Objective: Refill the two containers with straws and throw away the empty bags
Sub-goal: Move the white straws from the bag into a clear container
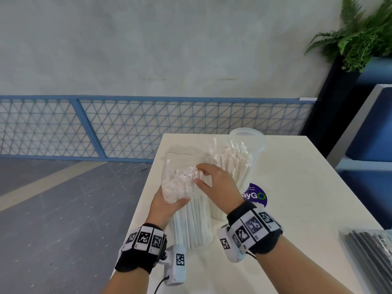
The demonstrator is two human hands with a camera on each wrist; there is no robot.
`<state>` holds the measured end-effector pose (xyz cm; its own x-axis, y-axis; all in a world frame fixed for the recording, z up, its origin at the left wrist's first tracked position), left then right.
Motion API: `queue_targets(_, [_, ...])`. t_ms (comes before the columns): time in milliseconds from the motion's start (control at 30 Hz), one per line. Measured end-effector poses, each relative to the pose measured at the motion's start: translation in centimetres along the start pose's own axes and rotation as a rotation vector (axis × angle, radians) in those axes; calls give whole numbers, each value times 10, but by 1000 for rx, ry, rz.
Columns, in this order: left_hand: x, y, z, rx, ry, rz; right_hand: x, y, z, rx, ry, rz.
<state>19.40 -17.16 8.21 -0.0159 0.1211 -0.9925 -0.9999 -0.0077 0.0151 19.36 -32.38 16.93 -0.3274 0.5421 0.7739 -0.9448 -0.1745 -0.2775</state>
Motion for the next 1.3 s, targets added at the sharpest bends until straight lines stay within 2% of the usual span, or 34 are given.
queue_targets(167, [-3, 3, -1, 26, 31, -18, 0, 1, -5, 121, -237, -3])
queue_targets(233, [-4, 4, -1, 33, 28, -23, 2, 3, -7, 140, -248, -19])
queue_targets(267, [-4, 4, -2, 42, 21, -25, 4, 4, -8, 151, -182, -29])
queue_targets(367, [-4, 3, -3, 80, 25, -35, 13, 7, -12, 172, 305, 22])
queue_targets(433, [-5, 2, -2, 82, 45, -36, 28, 8, -11, 129, 418, 106])
queue_targets(500, [-7, -1, -1, 101, 54, -40, 40, 9, -11, 87, 364, 155])
queue_targets(600, [-3, -1, 3, 112, 68, -22, 47, 14, -18, 46, 219, 134])
queue_targets(700, [4, 0, 9, 111, 81, -2, 50, 22, -30, 42, 183, 122])
queue_targets(833, [4, 2, 11, 133, 51, -6, 31, 18, -38, 102, 28, -6])
queue_targets(1000, [5, 0, 7, 139, -5, -8, 6, 16, -48, 160, -29, -149])
queue_targets(1200, [2, 0, 2, 146, -5, 2, -12, 15, -49, -9, -154, -170])
queue_targets(1300, [0, 1, 4, 115, -20, -8, -9, 24, -40, -133, -304, -158])
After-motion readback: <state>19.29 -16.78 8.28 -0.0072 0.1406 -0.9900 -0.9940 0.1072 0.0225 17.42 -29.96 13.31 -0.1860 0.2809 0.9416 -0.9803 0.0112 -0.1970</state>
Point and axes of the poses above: each hand's wrist, its own y-axis away from the middle knuckle, its own z-axis out of the back of the hand, x = y × z, the point moved 9 cm from there along -y, towards the middle knuckle, and after that the axes turned 8 degrees about -y, right-handed, at the moved point
